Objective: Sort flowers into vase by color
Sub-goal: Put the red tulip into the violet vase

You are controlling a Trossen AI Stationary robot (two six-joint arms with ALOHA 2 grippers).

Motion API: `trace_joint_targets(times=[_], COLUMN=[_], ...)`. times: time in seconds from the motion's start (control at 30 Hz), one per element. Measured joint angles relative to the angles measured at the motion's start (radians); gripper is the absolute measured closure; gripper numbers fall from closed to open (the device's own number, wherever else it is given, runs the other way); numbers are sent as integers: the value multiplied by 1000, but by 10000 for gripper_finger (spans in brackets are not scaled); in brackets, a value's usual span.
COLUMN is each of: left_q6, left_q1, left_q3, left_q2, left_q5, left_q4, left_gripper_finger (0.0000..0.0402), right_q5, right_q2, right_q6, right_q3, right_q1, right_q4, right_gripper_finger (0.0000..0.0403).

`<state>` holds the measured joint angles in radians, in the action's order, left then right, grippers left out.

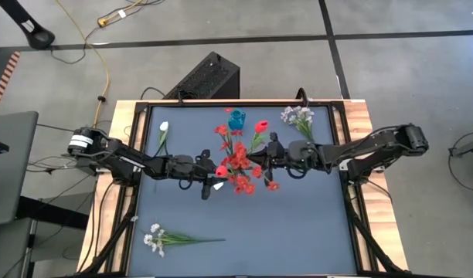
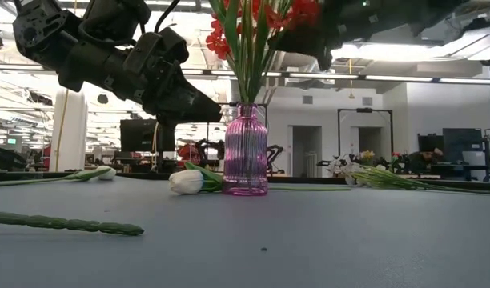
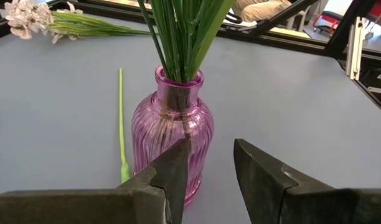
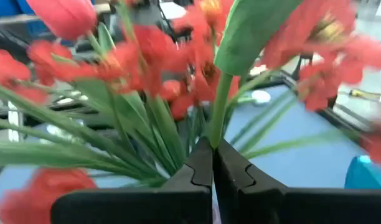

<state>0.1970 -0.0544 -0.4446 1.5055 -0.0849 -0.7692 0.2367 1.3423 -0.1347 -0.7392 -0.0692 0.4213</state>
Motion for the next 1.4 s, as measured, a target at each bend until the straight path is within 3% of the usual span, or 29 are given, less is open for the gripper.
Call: trace_joint_targets(times=[0.4,1.4], left_q6=[8,18], left_q1=[0,0], left_q3=[0,0], left_q2=[0,0], left_q5=[0,0], left_q4=[5,11], left_gripper_finger=[283,283], right_q5=[-25,-29], right_q2=[69,94], right_q6=[-16,-65], right_q3=[0,-2], right_q1=[0,6], right_q4=[32,-48], right_gripper_finger=[378,378])
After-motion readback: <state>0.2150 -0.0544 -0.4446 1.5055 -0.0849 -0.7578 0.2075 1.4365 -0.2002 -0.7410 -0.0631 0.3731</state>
